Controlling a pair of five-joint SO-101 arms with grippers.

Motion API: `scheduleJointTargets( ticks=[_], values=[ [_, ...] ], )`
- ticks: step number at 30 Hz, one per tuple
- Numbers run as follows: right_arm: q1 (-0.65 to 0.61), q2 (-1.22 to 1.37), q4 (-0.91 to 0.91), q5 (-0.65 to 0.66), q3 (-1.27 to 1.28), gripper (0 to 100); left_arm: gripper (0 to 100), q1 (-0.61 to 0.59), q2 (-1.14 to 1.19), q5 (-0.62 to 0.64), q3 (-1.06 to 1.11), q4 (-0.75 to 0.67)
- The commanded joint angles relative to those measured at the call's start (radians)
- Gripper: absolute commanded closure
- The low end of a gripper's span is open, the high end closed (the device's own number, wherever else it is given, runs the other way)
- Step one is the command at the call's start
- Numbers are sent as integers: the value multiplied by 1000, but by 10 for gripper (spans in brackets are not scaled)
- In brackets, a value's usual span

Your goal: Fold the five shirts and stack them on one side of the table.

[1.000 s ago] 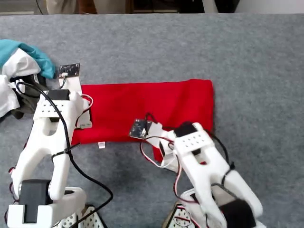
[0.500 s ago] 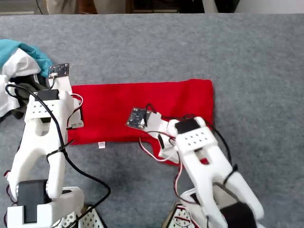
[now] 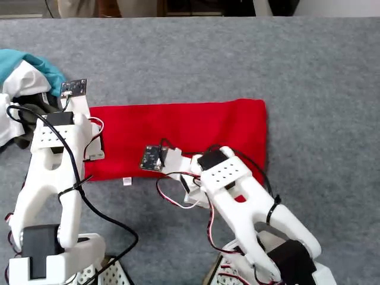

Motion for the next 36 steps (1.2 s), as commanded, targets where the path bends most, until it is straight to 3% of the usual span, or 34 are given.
scheduleJointTargets(
  ticks=[1,8,27,29,34,36],
  values=[
    [2,18,-35,-14,-25,853,982,-9,-28,-11,-15,-9],
    [44,128,-71,-11,-30,994,982,-9,-27,-11,-15,-9],
    [38,140,-51,-34,-59,992,982,-9,-27,-11,-14,-9],
    [44,140,-20,-34,-84,964,982,-8,-27,-11,-14,-11],
    [45,119,78,-9,-133,788,982,-9,-25,-12,-15,-11],
    [53,62,126,8,-134,772,982,-18,-27,-12,-15,-11]
  ],
)
